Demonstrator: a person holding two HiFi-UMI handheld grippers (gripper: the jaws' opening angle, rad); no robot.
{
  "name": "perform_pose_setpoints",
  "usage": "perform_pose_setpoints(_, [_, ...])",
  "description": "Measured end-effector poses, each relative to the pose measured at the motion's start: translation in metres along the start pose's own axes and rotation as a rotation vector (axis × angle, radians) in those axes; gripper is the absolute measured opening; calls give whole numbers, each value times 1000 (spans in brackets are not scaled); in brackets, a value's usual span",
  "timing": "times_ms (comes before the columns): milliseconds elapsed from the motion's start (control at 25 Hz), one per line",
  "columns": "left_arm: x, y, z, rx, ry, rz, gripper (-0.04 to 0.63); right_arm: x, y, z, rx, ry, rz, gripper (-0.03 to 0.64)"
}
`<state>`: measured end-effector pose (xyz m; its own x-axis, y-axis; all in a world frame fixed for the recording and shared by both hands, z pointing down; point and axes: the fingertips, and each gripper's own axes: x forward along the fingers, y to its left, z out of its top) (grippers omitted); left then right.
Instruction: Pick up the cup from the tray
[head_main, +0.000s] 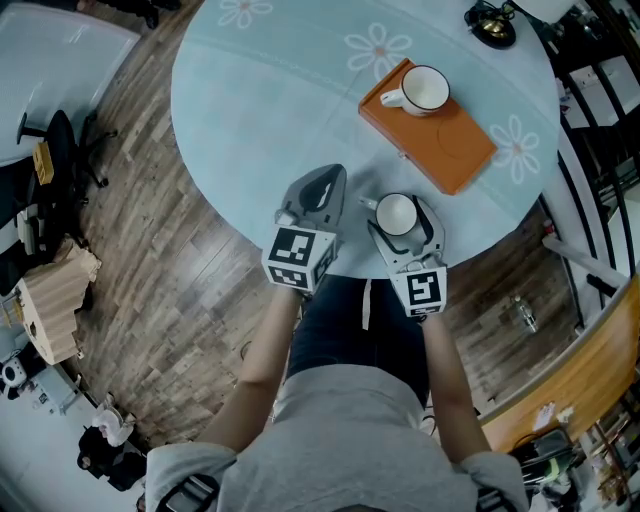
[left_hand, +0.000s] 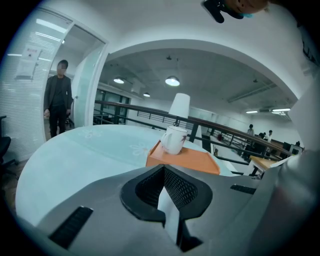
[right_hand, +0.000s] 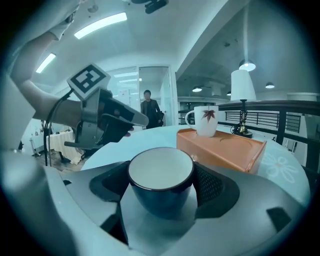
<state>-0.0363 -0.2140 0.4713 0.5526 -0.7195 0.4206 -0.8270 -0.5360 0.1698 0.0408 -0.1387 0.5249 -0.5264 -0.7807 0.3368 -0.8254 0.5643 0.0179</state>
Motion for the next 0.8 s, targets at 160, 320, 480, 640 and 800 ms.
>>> perform_pose_setpoints(160, [1, -5, 8, 17, -14, -21, 7, -14, -5, 29, 83, -86, -22, 344])
perform_pose_setpoints(320, [4, -11, 21, 10, -49, -50, 8, -28, -19, 51, 152, -123, -62, 344])
perform_pose_setpoints(480, [9, -12, 36, 32, -74, -45, 8, -41, -41, 67, 198, -147, -114, 342])
perform_pose_setpoints(640, [20, -8, 56, 78, -85, -52, 8, -48, -63, 82, 183, -176, -175, 342])
perform_pose_setpoints(800, [36, -6, 73, 88, -84, -108, 61, -51, -81, 94, 181, -198, -196, 342])
